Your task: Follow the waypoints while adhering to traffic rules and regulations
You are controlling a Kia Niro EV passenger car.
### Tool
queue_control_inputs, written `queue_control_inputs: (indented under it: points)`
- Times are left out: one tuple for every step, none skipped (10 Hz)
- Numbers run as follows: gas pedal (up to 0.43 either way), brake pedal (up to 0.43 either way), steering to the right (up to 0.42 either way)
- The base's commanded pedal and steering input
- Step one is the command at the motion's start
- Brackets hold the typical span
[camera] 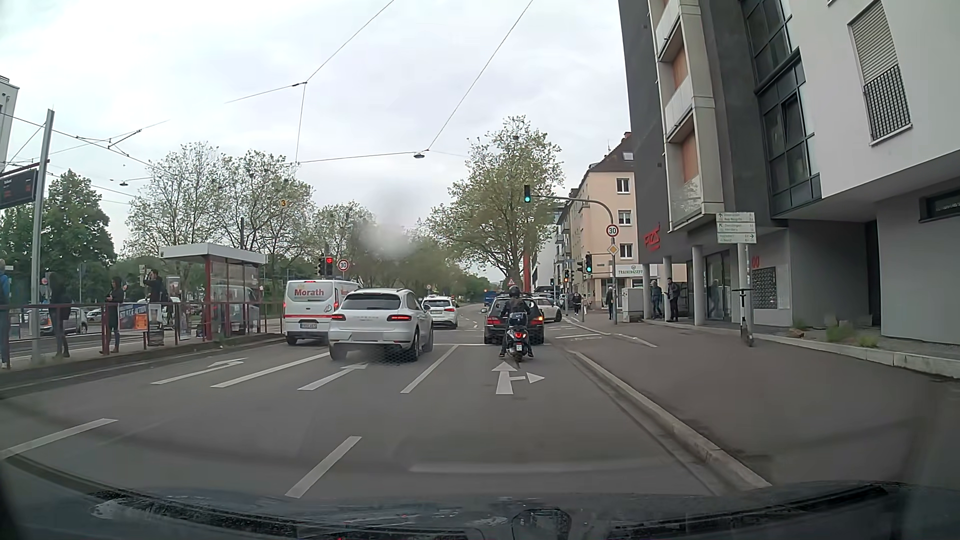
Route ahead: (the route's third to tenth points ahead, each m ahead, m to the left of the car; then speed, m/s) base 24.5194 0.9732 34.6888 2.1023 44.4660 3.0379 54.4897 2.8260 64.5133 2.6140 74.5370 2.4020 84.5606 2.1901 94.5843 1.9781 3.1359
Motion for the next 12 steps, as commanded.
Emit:
queue_control_inputs:
  points:
    - [0.22, 0.0, 0.0]
    - [0.189, 0.0, 0.004]
    - [0.157, 0.0, 0.006]
    - [0.138, 0.0, 0.006]
    - [0.13, 0.0, 0.006]
    - [0.11, 0.0, 0.006]
    - [0.059, 0.0, 0.006]
    - [0.0, 0.0, 0.005]
    - [0.0, 0.0, 0.005]
    - [0.0, 0.0, 0.005]
    - [0.0, 0.0, 0.005]
    - [0.0, 0.0, 0.005]
